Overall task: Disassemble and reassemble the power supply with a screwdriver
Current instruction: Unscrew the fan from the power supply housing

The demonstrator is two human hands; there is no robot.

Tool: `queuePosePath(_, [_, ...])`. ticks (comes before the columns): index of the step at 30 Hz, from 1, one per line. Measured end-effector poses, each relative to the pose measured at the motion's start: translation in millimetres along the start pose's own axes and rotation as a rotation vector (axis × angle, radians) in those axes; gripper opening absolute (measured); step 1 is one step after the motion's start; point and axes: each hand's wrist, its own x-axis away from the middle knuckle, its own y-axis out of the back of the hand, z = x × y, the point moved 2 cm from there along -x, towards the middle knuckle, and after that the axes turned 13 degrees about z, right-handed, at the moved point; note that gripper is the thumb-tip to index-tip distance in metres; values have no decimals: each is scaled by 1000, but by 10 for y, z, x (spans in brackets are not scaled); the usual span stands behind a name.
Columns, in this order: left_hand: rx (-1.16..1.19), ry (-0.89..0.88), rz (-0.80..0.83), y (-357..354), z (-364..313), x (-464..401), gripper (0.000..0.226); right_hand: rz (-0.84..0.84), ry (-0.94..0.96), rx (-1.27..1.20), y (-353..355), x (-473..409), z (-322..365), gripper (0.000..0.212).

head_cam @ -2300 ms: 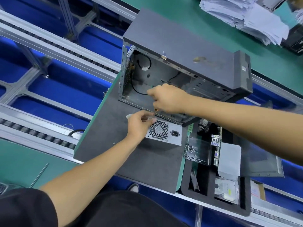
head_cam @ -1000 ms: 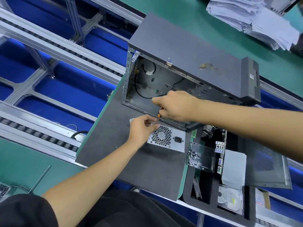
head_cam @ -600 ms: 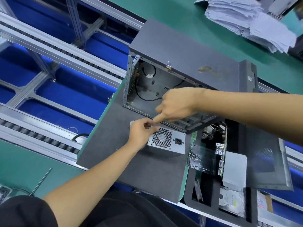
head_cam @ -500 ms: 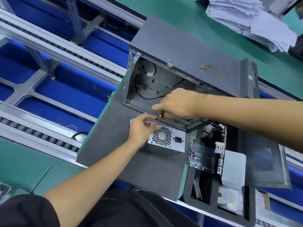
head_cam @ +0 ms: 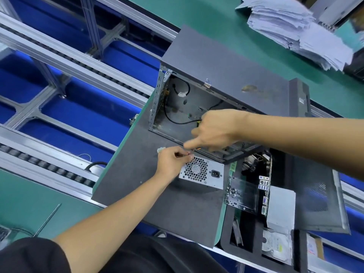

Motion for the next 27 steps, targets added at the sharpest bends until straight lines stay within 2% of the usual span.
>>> queuePosePath(2, [-45,-14,15,8,-16,-9,14,34,162,67,-44,-12,8,42])
queuePosePath(3, [-58,-15,8,12,-19,-16,16,33,135,8,-75,-21,25,39])
queuePosePath(4, [-63,-16,-8,16,-21,-21,18,14,32,-147,-99,-27,55,29])
queuePosePath(6, [-68,-28,-29,5,-22,-38,18,-13,-316,-608,-209,-43,97,5])
queuePosePath(8, [-48,-39,-23,-26,-10,-47,16,2,-577,-1059,-302,-83,164,11])
queuePosePath(10, [7,-35,-9,-34,10,-45,16,-34,-653,-1266,-275,-116,193,16])
queuePosePath(12, [11,-19,7,-17,25,-42,13,-63,-556,-1118,-203,-107,183,19])
queuePosePath(15, [7,-1,21,-4,-1,-35,12,39,-252,-471,-94,-45,105,17])
queuePosePath(17, [4,6,16,2,-19,-16,13,81,-32,-126,-69,-18,60,33])
queuePosePath(19, [-28,1,23,8,-42,-3,16,-46,99,-74,-36,2,67,42])
queuePosePath(21, [-69,-2,13,13,-62,4,15,-70,28,-91,-57,-45,103,32])
queuePosePath(22, [-66,2,4,14,-70,-3,15,-52,-96,-188,-95,-90,126,22])
queuePosePath(23, [-58,6,-3,15,-79,-4,15,-39,-274,-411,-144,-126,126,16])
queuePosePath(25, [-67,-13,-12,10,-98,-4,16,19,-630,-991,-269,-139,92,14])
queuePosePath(26, [-70,-19,-14,9,-97,-7,16,18,-737,-1207,-305,-135,95,11])
queuePosePath(27, [-61,-19,-18,8,-93,-6,16,-14,-794,-1317,-326,-131,105,9])
